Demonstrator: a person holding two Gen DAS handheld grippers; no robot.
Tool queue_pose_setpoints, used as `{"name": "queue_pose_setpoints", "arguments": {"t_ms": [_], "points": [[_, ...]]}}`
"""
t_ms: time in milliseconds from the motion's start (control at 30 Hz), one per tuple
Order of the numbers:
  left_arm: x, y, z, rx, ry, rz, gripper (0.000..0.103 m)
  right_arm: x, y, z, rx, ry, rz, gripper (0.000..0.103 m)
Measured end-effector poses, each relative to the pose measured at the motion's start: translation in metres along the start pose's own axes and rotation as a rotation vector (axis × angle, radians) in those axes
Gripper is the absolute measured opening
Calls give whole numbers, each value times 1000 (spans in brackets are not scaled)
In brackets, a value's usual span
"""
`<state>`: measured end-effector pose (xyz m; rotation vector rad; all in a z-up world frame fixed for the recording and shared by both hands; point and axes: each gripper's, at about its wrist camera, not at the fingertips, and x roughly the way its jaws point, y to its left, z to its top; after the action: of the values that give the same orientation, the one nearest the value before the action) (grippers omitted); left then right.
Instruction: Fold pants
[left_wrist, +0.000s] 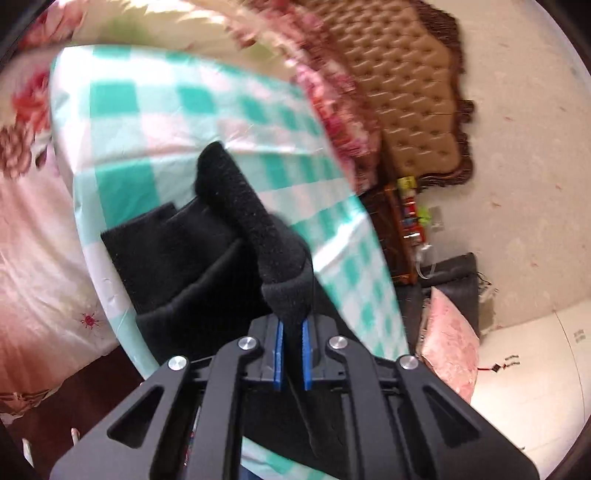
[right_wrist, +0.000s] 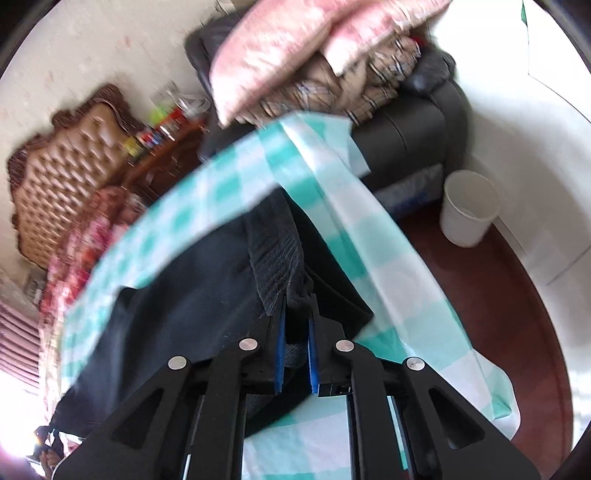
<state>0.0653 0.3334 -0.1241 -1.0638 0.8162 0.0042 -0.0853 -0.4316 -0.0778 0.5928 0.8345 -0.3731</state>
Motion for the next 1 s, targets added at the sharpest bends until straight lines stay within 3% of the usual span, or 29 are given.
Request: {"name": "queue_pose_setpoints", "arguments": {"t_ms": [100, 200, 300, 533, 767, 933, 1000], "points": [[0, 6, -8, 23, 3, 46, 7, 9, -2, -1, -7, 13, -38, 9], [14, 49, -14, -85, 56, 86, 7, 31, -15, -10, 14, 67, -78, 9], [18, 69, -16, -114, 71, 96, 7, 30, -21, -11, 30, 78, -67, 9], [-14, 39, -15, -68, 17, 31, 7, 0, -13, -1, 19, 34, -25, 8], [10, 79, -18, -176, 70, 96, 7, 27, -32, -13, 67, 97, -66, 8], [-19, 34, -9, -59, 7, 46, 7, -3, -14, -1, 18, 42, -27, 8], [-16, 37, -8, -60, 7, 58, 7, 1, -18, -2, 24, 47, -41, 8]]}}
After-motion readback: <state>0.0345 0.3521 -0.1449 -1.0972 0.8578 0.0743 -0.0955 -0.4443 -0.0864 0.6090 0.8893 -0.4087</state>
